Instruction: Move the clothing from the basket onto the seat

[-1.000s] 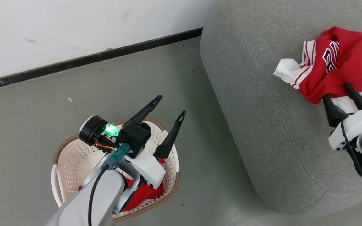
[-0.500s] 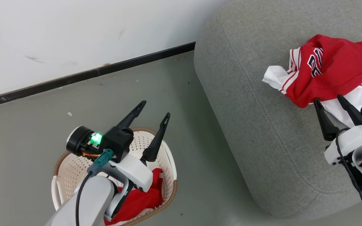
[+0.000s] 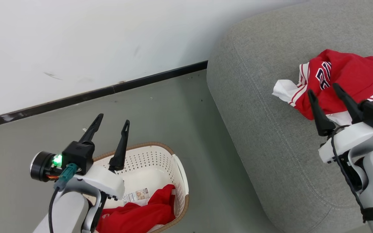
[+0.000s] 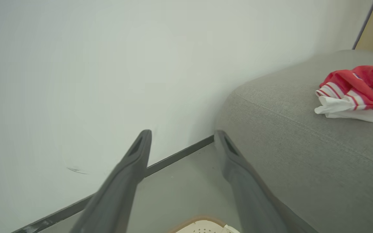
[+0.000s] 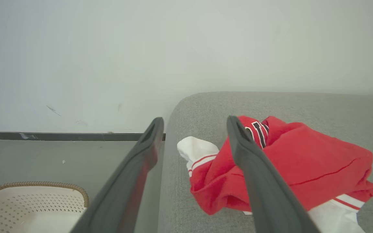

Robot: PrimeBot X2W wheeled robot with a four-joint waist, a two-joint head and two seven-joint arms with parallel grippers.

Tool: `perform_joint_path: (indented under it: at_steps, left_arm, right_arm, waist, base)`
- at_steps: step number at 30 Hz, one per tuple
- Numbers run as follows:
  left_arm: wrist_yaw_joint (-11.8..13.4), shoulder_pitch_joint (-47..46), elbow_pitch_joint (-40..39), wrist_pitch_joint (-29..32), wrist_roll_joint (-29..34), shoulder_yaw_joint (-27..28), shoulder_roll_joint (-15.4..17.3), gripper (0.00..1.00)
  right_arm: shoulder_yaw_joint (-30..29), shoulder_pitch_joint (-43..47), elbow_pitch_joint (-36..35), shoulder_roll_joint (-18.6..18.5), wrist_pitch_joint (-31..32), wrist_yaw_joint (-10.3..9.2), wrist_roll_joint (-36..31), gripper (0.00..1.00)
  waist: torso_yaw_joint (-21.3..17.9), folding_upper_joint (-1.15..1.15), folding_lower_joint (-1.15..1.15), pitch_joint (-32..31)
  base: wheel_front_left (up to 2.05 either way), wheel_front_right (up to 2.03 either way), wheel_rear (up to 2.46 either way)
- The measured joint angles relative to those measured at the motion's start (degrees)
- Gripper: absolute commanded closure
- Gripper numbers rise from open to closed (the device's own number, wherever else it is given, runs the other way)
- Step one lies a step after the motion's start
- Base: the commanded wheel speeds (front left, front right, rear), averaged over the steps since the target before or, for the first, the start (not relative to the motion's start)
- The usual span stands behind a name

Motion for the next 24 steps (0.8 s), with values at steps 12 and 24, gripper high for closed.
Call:
perform_joint_path:
  at_steps: [12, 24]
  left_arm:
    - [2.5, 4.4, 2.4, -1.5, -2.6, 5.1, 1.7, 0.00]
    - [4.4, 9.0, 4.2, -2.5, -4.9, 9.2, 2.3, 0.00]
  right_arm:
    - [2.0, 0.7, -3.2, 4.6, 0.0, 0.00, -1.5, 0.00]
    - [1.3, 5.7, -5.3, 7.9, 0.0, 0.00, -4.6, 0.00]
  waist:
    - [3.1, 0.00, 0.00, -3.5]
    - [6.2, 0.00, 0.00, -7.0]
  base:
    - [0.00, 0.00, 0.00]
    - [0.00, 0.00, 0.00]
